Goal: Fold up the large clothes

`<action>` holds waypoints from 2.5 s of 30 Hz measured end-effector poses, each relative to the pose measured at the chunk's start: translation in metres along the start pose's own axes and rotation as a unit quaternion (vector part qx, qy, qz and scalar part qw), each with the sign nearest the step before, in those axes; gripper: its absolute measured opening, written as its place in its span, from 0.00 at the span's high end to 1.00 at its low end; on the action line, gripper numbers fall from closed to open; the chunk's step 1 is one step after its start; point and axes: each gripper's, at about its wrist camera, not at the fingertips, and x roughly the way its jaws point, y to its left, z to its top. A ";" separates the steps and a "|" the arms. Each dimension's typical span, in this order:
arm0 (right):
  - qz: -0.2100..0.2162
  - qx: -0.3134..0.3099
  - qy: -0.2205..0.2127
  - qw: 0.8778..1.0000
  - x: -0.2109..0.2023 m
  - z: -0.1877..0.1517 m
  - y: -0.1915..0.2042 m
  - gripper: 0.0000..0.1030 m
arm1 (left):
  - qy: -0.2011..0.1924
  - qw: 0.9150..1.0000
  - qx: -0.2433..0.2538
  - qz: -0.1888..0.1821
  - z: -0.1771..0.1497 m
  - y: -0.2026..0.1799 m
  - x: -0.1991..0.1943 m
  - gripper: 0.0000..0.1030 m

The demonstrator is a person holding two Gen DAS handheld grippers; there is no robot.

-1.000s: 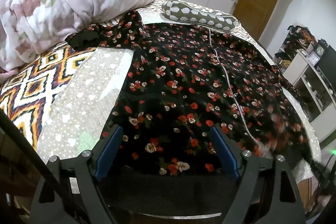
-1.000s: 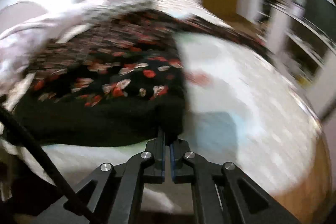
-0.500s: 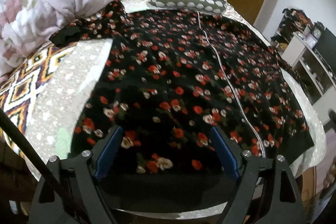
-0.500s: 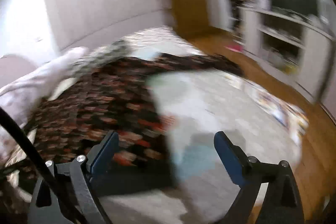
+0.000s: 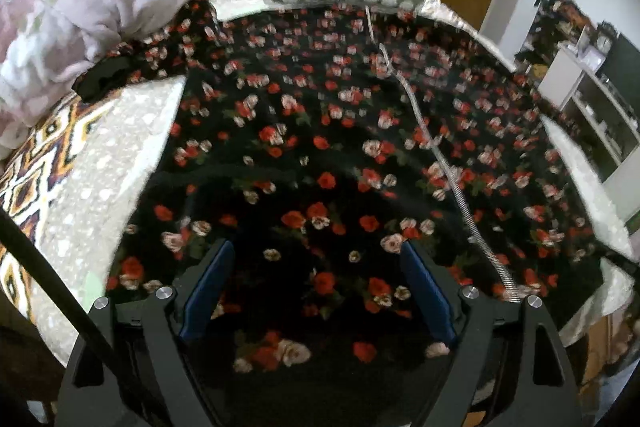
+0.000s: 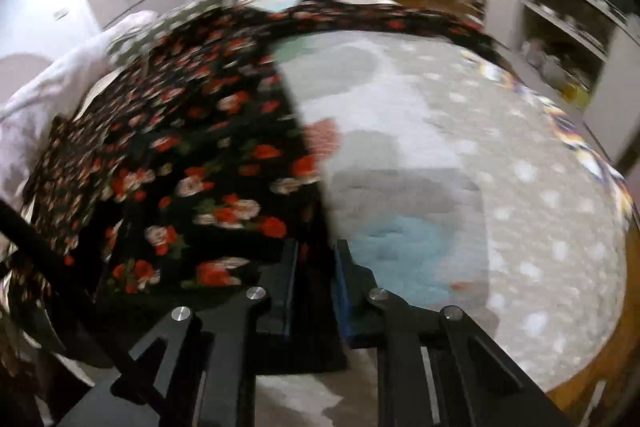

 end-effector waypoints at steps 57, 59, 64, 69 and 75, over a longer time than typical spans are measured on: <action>0.176 0.207 -0.054 0.961 -0.001 0.153 -0.061 0.51 | -0.068 0.995 -0.008 0.075 0.007 0.041 -0.034 0.09; 0.190 0.158 -0.046 0.968 -0.005 0.150 -0.022 0.46 | -0.073 0.992 -0.033 0.093 0.015 0.070 -0.034 0.09; 0.216 0.034 -0.026 0.976 0.002 0.131 0.074 0.45 | -0.081 0.981 -0.091 0.148 0.050 0.158 -0.019 0.09; 0.241 -0.029 0.018 0.970 0.039 0.102 0.153 0.45 | -0.081 0.975 -0.164 0.126 0.102 0.247 0.012 0.09; 0.221 -0.067 0.024 0.973 0.072 0.078 0.192 0.42 | -0.070 0.964 -0.216 0.138 0.155 0.305 0.068 0.09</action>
